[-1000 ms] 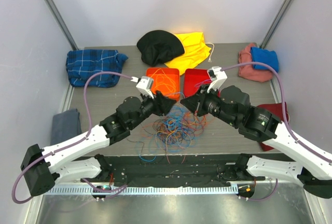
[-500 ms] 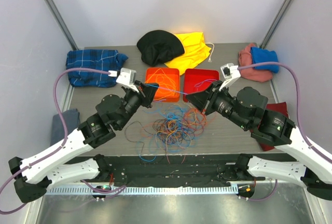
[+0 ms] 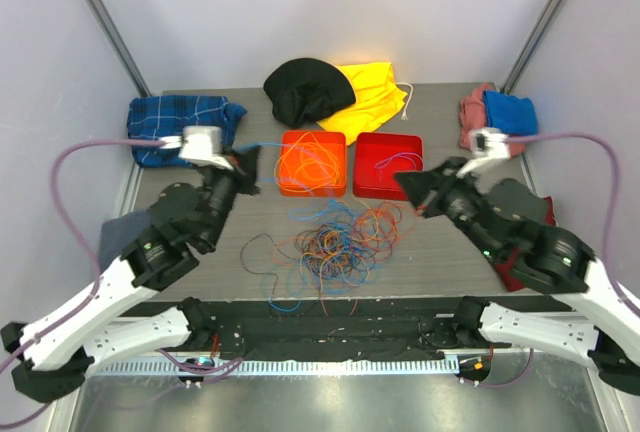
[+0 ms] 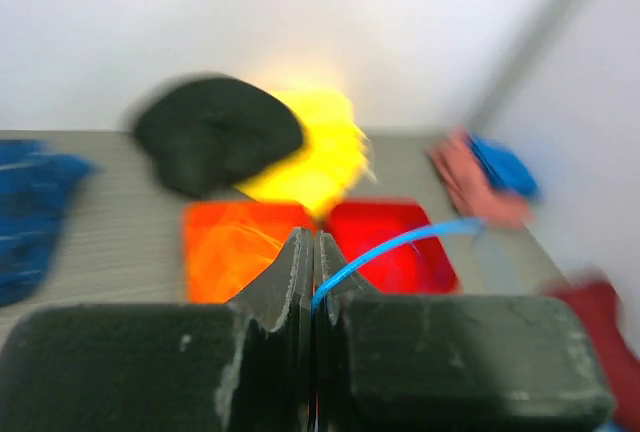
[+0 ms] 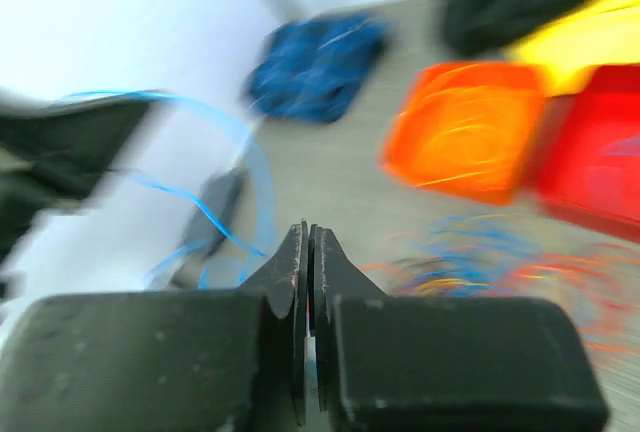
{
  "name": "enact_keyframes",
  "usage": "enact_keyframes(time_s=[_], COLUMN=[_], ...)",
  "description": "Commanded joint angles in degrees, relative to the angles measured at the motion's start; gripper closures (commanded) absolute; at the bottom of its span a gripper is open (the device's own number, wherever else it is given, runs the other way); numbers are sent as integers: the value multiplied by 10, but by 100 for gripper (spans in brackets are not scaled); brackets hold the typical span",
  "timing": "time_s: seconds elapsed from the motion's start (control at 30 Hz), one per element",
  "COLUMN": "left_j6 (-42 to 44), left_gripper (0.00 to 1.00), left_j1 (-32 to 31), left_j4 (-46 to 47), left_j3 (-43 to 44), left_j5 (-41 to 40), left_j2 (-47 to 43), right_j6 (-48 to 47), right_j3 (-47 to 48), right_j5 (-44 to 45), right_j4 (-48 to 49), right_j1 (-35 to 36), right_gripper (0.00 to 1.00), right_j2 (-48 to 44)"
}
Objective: Untangle the cables
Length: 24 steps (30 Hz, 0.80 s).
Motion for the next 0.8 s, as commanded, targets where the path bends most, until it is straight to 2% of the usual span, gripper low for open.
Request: enact_keyframes(time_s=[0.0, 0.17, 0.27, 0.4, 0.43, 0.47, 0.57, 0.67, 0.77], left_j6=[23, -12, -34, -38, -38, -38, -38, -37, -40], left_gripper=[99, 100, 100, 100, 100, 100, 100, 100, 100], left_j1=[27, 27, 26, 26, 26, 26, 27, 27, 27], left_j4=[51, 22, 13, -7, -11, -10, -2, -19, -45], left_j3=[13, -8, -12, 19, 26, 32, 58, 108, 160], left_j5=[-206, -187, -139, -95, -80, -70, -39, -2, 44], left_j2=[-66, -71, -63, -34, -28, -17, 9, 39, 81], right_j6=[-25, -29, -23, -16, -16, -17, -16, -16, -20], right_j3=[-7, -3, -21, -52, -63, -68, -87, -111, -135], right_j5=[185, 130, 89, 52, 39, 5, -47, -70, -82], right_j4=[-60, -66, -52, -20, -12, -3, 28, 66, 109], right_j1=[-12, -13, -13, -13, -13, -12, -12, -12, -13], right_gripper=[99, 99, 99, 98, 93, 76, 49, 40, 35], right_j2=[-108, -80, -62, -50, -43, -36, -6, 5, -1])
